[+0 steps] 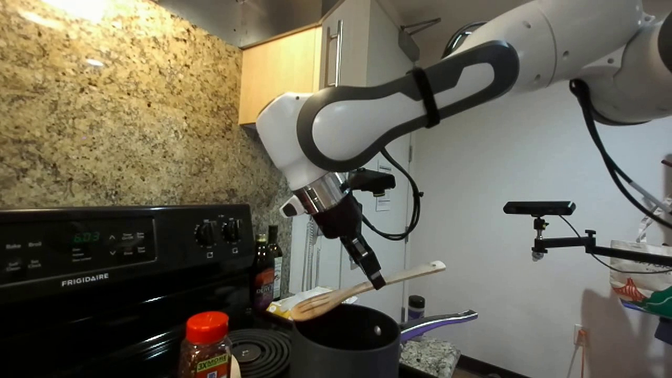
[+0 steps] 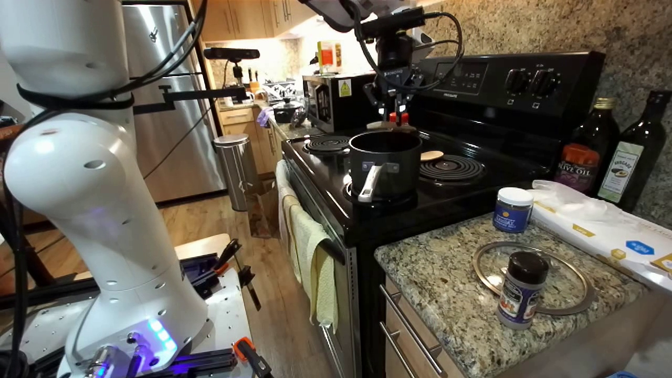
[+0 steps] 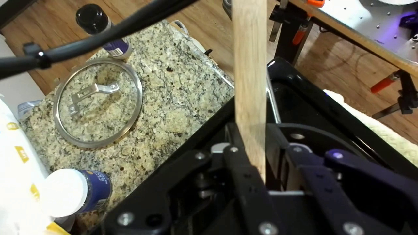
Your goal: Uncover the pot and put the wooden spoon in it
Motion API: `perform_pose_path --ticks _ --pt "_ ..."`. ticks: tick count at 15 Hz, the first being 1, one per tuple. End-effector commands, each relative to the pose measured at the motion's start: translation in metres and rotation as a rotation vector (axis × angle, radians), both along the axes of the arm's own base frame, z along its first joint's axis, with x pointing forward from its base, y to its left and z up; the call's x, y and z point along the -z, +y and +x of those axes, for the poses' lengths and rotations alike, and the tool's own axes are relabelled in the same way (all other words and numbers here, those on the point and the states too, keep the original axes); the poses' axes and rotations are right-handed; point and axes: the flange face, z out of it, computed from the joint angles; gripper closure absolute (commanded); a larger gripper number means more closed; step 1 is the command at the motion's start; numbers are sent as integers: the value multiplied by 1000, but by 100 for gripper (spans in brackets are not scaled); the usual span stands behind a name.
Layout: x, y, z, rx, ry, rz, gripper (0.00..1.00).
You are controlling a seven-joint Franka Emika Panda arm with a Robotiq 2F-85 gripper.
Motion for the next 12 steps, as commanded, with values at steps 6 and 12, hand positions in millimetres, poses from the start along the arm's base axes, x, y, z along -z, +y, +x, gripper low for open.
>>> perform_pose_path --ticks 6,12 --pt "-23 -26 -16 49 -55 -80 87" --pt "-12 -20 -19 2 1 -87 87"
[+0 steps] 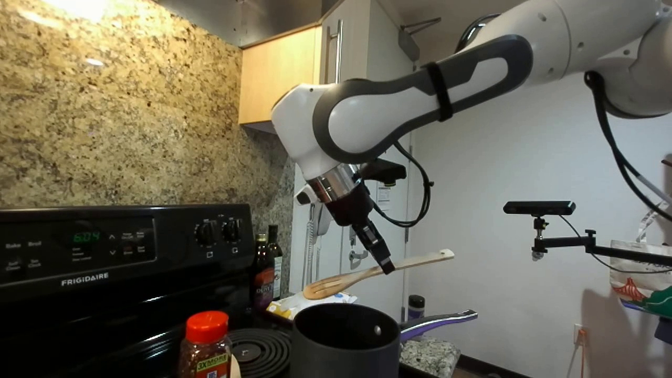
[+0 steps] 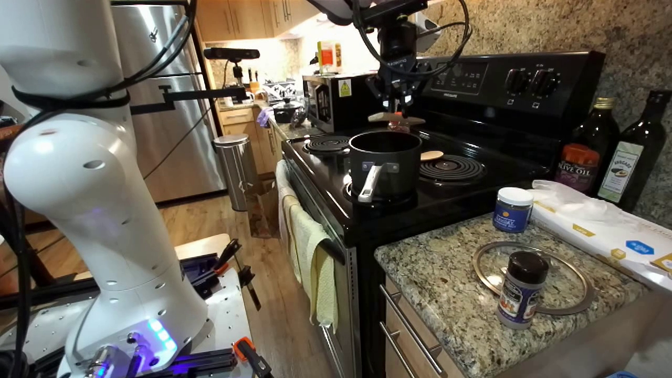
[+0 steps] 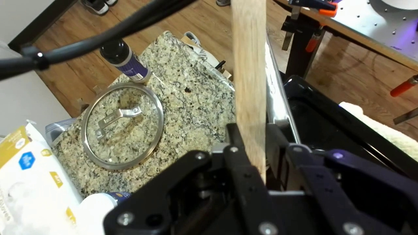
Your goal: Uncover the pot and put the wooden spoon in it
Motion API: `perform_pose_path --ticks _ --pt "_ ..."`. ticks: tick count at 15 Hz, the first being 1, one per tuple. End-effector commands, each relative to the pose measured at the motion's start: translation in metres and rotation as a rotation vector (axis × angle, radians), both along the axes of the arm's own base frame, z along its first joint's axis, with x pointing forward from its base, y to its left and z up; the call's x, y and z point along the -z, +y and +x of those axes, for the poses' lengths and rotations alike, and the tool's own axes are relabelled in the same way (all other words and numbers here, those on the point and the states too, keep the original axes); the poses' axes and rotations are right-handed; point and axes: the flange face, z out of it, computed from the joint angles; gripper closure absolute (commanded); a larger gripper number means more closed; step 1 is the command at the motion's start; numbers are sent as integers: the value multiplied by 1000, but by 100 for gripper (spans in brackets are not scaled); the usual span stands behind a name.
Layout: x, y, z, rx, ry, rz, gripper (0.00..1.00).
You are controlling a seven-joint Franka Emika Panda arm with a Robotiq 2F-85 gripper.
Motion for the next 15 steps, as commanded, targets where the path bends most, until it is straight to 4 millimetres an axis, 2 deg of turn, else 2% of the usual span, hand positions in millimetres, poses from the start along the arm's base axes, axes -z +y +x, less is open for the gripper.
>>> perform_pose_path --ticks 1,7,15 --pt "11 6 -10 -42 59 -31 87" --pt "37 26 -15 -151 147 -16 87" --pt "63 47 7 -449 235 28 88"
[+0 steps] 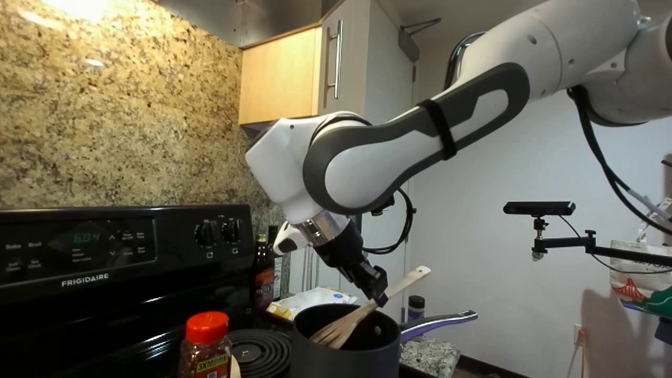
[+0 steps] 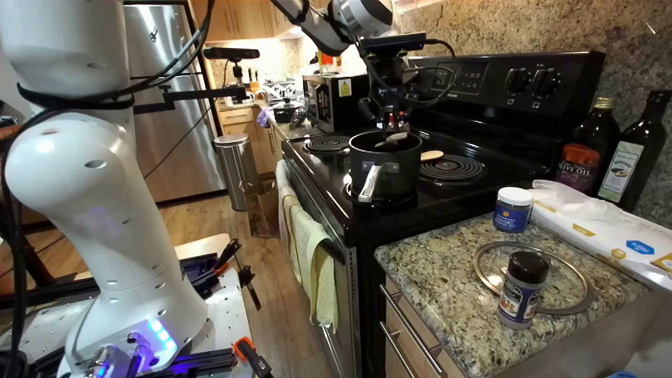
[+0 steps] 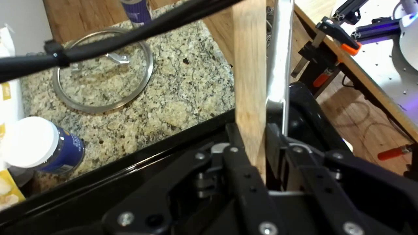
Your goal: Uncover the pot and put the wooden spoon in it
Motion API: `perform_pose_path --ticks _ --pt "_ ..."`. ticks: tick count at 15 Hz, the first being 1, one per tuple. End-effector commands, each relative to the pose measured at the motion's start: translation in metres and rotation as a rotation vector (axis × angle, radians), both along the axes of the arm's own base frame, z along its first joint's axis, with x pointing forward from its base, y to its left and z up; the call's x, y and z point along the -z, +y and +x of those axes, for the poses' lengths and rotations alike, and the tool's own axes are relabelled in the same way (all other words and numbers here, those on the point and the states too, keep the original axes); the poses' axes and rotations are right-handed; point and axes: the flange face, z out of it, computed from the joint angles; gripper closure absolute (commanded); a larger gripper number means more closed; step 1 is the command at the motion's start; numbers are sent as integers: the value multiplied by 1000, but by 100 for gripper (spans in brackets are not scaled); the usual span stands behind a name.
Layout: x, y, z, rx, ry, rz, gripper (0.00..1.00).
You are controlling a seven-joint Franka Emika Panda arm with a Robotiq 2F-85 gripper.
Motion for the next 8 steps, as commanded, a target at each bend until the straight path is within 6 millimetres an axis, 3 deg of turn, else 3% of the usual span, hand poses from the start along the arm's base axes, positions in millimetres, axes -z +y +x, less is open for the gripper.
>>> perform_pose_path --ticks 1,4,5,6,8 --pt "7 5 8 -117 48 0 88" --pt "13 7 9 -158 86 -3 87" --pt "15 7 10 -160 90 -2 72" --pt "17 8 10 -161 94 3 50" --pt "19 10 10 -166 100 9 46"
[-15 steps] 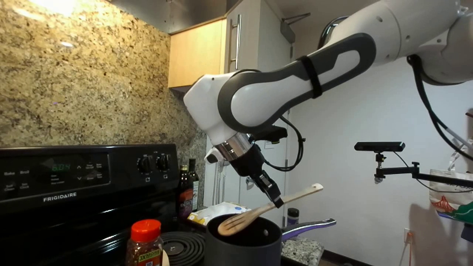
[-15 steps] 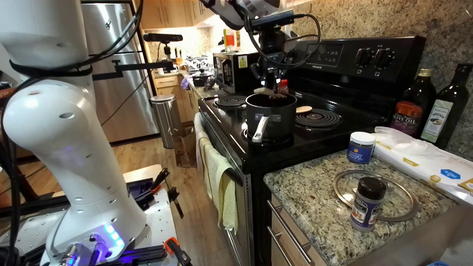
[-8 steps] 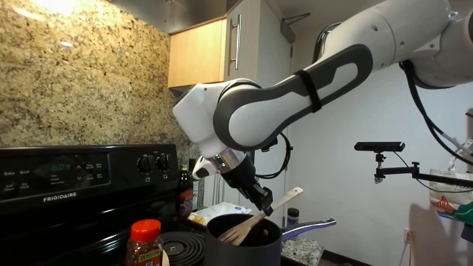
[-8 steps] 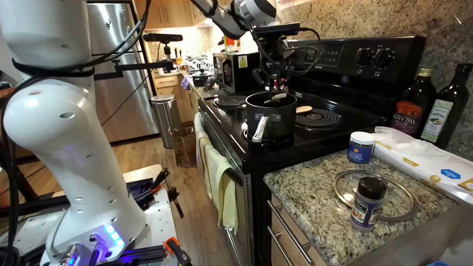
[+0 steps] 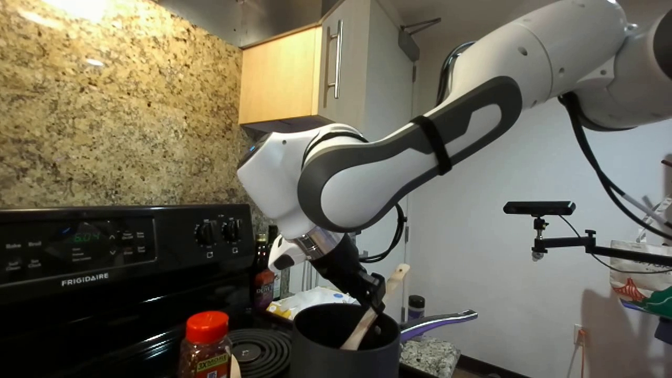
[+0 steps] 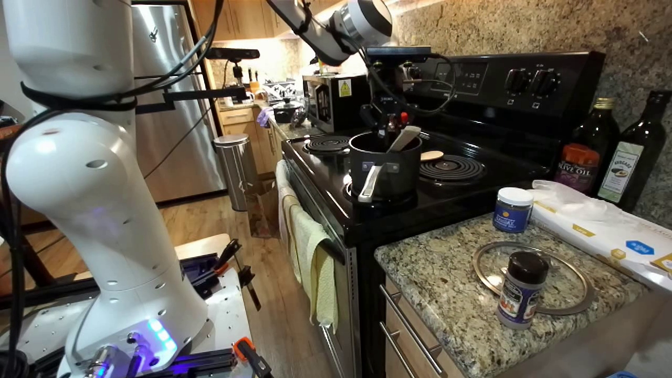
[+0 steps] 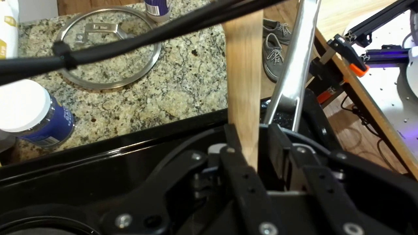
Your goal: Uncover the pot and put the wooden spoon in it
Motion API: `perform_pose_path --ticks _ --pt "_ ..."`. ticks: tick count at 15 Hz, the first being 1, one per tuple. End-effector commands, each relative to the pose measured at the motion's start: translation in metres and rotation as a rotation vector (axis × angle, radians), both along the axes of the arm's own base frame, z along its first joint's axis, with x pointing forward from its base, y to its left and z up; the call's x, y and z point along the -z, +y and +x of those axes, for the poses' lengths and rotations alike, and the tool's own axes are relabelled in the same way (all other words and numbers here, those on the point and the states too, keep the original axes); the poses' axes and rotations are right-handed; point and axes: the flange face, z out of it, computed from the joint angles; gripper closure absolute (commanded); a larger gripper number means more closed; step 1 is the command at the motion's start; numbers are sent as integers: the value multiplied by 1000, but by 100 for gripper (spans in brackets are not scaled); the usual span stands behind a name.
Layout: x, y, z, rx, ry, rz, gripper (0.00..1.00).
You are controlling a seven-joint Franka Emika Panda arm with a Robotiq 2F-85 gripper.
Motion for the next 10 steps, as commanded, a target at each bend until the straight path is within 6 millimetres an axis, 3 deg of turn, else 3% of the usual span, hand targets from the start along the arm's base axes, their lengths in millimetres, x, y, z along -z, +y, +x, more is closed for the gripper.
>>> perform_pose_path --ticks 1,4,7,10 --pt "-1 4 6 -40 9 2 42" --pt "-8 3 6 -9 -22 31 21" --pt "-34 -2 9 93 -111 158 3" --pt "-63 -17 2 207 -153 248 0"
